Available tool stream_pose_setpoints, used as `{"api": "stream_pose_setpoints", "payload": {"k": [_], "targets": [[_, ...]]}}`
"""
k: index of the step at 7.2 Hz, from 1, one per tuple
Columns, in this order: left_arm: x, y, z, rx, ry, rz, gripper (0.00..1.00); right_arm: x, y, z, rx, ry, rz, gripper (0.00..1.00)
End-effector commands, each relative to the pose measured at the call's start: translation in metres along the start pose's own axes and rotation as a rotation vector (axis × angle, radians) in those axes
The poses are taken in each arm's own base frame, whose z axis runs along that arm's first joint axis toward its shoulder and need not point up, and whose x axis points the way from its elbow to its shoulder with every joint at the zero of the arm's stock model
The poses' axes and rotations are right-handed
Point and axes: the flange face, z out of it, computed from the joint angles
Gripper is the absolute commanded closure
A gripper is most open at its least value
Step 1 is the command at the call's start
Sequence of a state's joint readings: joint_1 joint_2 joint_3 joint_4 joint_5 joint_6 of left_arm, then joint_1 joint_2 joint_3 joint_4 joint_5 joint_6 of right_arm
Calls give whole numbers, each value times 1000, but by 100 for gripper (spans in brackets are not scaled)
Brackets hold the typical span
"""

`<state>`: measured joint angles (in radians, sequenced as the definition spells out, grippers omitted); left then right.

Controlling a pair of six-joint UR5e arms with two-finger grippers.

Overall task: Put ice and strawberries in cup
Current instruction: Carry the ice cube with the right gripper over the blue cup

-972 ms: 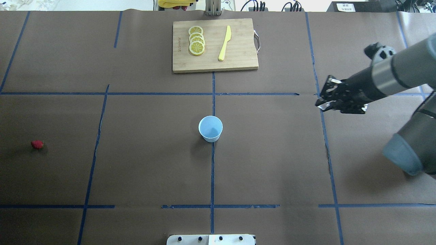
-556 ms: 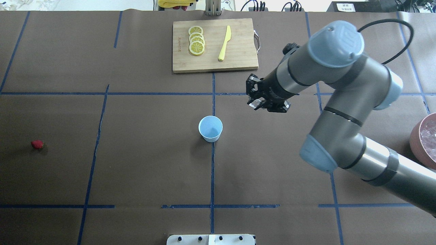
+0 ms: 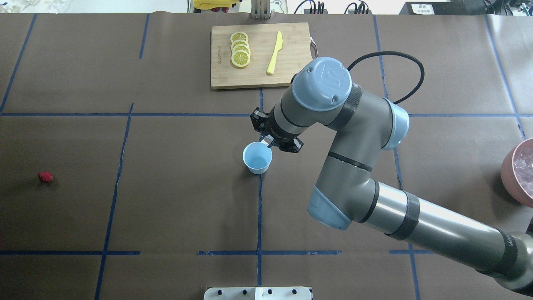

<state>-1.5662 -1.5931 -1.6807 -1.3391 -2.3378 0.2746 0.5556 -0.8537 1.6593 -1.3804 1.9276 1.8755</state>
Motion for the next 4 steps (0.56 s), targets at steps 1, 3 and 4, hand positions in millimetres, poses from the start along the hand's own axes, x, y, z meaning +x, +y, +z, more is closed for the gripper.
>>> {"api": "stream_pose_setpoints", "payload": {"k": [1,3,4], "targets": [[0,0,0,4,-1,4,0,0,17,14,12,6,9,51],[-1,2,1,1,0,2,0,0,17,17,12,12,13,30],[-1,2,1,1,0,2,0,-1,17,16,13,10,13,29]]}}
